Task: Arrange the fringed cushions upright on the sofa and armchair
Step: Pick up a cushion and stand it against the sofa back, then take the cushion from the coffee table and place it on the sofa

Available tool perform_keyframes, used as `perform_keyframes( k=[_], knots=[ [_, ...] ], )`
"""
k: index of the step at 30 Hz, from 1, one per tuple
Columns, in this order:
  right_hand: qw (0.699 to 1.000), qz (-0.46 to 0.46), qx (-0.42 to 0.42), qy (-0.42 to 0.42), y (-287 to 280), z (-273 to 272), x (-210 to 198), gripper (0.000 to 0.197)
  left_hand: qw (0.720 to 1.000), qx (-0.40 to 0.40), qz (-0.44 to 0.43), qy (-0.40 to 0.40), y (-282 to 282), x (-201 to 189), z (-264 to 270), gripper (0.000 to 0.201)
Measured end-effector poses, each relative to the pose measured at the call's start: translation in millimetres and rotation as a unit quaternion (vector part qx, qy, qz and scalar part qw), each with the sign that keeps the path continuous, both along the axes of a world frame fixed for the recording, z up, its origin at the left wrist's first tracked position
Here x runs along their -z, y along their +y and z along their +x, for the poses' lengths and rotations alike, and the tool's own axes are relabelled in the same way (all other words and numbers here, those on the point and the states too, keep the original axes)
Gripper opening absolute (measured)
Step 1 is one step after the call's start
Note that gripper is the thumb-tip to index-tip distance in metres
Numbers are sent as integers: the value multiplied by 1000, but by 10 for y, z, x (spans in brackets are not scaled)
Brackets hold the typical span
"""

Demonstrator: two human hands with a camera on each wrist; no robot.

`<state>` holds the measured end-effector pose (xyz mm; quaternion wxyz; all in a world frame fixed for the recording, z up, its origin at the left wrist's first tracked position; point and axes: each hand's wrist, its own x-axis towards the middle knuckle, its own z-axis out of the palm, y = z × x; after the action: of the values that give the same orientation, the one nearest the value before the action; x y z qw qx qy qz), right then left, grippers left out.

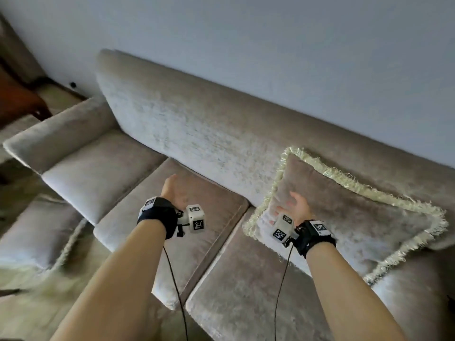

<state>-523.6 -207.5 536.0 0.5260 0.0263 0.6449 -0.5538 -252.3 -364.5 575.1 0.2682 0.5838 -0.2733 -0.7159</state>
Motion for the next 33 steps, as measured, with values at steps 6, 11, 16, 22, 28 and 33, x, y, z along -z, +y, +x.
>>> perform_keyframes(
  k=[6, 11, 16, 22, 28, 33],
  knots=[
    [981, -38, -179, -64, -1231, 1455, -92, 65, 989, -145, -21, 21, -234, -342, 1942, 69],
    [949, -23, -304, -73, -1850, 3156, -154, 58, 962, -268, -24, 38, -85, -214, 3637, 71],
    [915, 19, -400, -57, -2139, 4814, -91, 54, 929, -368, 11, 37, 309, 0, 4978, 70],
    [850, 48, -523, -50, -2215, 6654, 54, 52, 889, -456, 21, 16, 859, 239, 6355, 53],
    [761, 60, -645, -20, -1823, 8114, 232, 45, 823, -561, 88, -20, 1700, 686, 7392, 66],
    [694, 104, -713, 18, -1512, 8922, 863, 35, 775, -608, 149, -85, 2337, 1095, 8004, 18]
  ],
)
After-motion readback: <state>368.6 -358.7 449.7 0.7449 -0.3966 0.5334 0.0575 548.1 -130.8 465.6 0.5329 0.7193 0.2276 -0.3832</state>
